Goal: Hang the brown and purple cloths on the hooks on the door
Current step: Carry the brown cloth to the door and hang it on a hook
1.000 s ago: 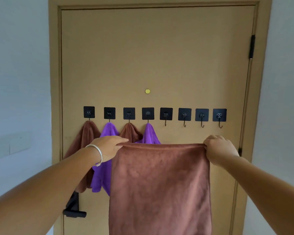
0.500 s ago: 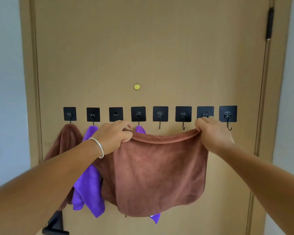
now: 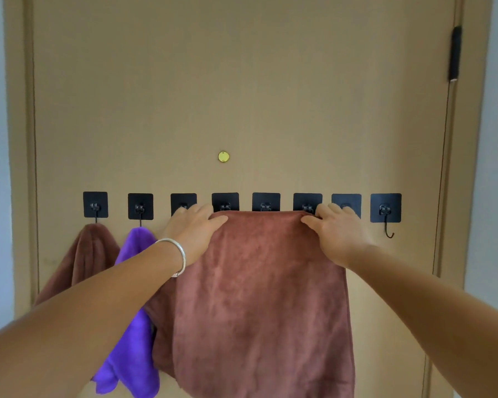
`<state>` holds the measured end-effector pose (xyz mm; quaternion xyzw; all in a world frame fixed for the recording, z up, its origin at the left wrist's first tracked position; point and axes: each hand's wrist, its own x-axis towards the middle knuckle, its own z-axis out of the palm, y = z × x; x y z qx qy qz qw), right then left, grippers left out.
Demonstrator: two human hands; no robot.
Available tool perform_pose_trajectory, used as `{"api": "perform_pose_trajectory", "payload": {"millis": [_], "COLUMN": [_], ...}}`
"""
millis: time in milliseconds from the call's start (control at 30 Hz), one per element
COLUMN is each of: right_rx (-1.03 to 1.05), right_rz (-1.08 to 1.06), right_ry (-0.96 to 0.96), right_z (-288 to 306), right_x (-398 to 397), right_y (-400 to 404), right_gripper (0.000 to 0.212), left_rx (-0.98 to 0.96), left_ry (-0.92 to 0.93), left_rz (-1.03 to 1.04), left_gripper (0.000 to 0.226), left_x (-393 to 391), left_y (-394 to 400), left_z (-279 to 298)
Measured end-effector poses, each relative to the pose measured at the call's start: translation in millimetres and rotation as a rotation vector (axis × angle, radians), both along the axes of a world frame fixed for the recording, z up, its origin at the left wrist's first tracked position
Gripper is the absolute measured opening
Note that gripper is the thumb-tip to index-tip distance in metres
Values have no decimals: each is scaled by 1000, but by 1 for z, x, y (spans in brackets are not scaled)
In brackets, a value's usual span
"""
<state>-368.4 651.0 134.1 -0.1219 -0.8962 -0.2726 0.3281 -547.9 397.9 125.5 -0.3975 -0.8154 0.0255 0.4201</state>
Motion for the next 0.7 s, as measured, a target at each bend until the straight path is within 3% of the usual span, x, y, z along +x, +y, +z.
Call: {"api": "perform_pose_trajectory", "payload": {"millis": [167, 233, 367, 533, 700], "right_rx": [-59, -108, -89, -34, 0], "right_rz": [-66, -85, -175, -200, -209], "right_ry": [17, 36, 19, 114, 181], "right_z": [3, -2, -11, -10, -9], "right_x": [-32, -41, -58, -68, -76], "right_y": [-19, -25, -30, -29, -30], "right_gripper": [36, 35, 55, 51, 46], "left_rx": [46, 50, 45, 85, -14], "left_ry": [-101, -70, -4, 59, 239], "left_rz": [30, 45, 93, 73, -81], "left_gripper": [36, 39, 45, 42, 7], "left_x": [0, -1, -9, -14, -4], "left_y": [21, 32, 50, 59, 66], "left_z": [1, -3, -6, -8, -7]}}
